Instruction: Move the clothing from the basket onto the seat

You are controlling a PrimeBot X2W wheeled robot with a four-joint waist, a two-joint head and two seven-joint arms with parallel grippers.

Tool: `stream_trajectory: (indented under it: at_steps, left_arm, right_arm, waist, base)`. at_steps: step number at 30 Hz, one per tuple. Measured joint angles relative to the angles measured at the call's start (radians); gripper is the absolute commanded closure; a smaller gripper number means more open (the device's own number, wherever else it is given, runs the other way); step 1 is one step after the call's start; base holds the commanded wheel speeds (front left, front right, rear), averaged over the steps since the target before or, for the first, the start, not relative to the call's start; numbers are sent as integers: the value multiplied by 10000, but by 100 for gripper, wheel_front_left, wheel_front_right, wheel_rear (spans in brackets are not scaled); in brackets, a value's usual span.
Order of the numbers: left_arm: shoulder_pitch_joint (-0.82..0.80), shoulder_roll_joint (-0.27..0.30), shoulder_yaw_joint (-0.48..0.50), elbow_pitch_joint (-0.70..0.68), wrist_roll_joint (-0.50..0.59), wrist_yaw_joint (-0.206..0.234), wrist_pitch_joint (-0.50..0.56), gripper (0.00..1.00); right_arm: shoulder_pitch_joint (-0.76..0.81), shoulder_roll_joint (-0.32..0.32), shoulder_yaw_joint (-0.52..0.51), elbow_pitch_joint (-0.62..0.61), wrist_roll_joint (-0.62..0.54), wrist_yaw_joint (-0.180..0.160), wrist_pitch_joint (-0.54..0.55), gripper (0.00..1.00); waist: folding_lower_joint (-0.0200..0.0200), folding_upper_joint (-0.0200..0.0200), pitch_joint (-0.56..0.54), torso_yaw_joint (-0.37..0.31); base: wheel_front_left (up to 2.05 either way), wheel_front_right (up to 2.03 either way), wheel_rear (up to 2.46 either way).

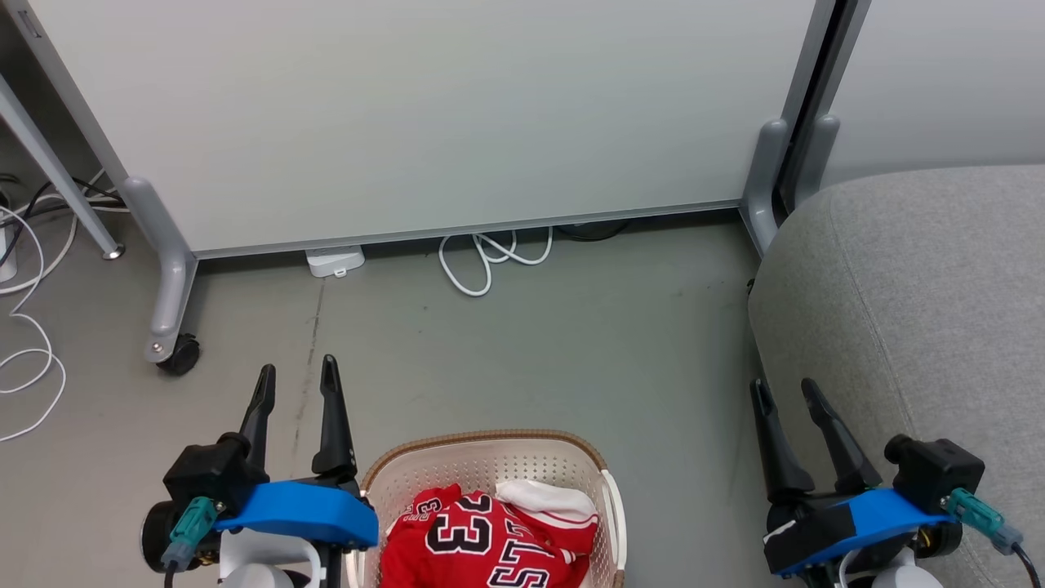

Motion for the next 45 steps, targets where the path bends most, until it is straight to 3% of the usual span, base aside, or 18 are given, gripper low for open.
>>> stream_trajectory:
  at_steps: [30, 45]
  left_arm:
    - [-110, -307, 61, 1197, 1877, -1187, -604, 0]
    - [-185, -318, -94, 1664, 2224, -1346, -763, 0]
  right_arm:
    - [2, -4, 267, 186, -2322, 12, -606, 0]
    - [40, -10, 209, 583, -2834, 12, -792, 0]
  waist:
    - [0, 0, 100, 26]
    - [0, 0, 117, 72]
  base:
    - [0, 0, 0]
    - [0, 0, 0]
